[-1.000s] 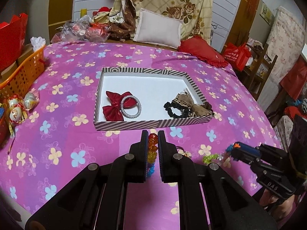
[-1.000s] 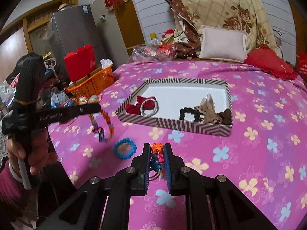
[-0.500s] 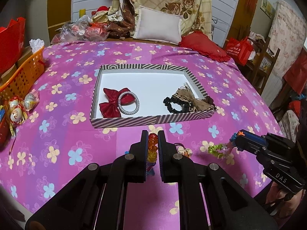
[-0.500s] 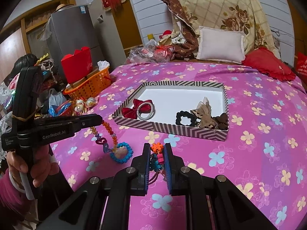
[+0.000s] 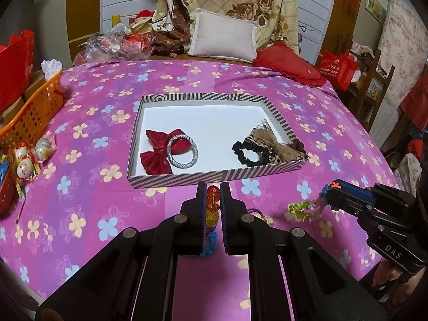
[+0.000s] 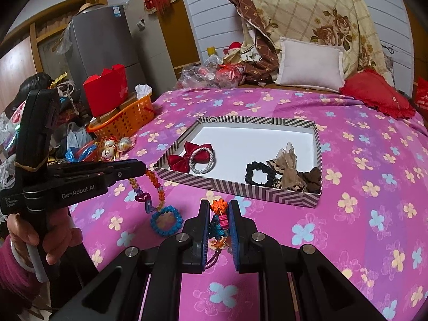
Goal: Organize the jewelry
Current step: 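Lift both bracelets and carry them toward the striped box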
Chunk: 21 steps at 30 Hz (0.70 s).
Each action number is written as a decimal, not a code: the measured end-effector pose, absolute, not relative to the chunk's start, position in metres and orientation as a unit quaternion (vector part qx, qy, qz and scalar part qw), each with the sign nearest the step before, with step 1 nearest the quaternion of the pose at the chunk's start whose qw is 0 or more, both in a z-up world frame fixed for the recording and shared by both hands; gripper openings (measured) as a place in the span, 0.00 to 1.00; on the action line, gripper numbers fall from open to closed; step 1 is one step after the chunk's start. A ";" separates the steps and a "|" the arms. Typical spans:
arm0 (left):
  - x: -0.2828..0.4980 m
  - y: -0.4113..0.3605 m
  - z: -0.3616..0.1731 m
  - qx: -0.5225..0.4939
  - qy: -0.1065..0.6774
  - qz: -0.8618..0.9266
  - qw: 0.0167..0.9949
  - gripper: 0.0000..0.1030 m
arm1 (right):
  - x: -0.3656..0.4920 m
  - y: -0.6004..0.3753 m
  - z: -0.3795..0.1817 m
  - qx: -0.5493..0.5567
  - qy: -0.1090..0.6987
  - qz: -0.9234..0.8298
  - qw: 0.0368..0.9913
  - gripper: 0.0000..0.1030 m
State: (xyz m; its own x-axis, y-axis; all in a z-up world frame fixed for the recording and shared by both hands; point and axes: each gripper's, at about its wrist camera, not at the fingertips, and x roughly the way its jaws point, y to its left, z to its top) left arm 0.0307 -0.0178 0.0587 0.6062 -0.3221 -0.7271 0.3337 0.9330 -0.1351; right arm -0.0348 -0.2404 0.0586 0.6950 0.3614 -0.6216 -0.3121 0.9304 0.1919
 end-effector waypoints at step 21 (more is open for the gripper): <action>0.081 -0.035 0.063 0.026 0.404 -0.170 0.898 0.08 | 0.021 -0.243 0.065 0.039 0.350 0.177 0.919 0.13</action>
State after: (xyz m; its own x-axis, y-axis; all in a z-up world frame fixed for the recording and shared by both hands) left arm 0.0808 -0.0348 0.0626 0.6152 -0.2839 -0.7355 0.3266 0.9409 -0.0900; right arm 0.0206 -0.2431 0.0647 0.6925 0.3533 -0.6290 -0.2987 0.9340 0.1958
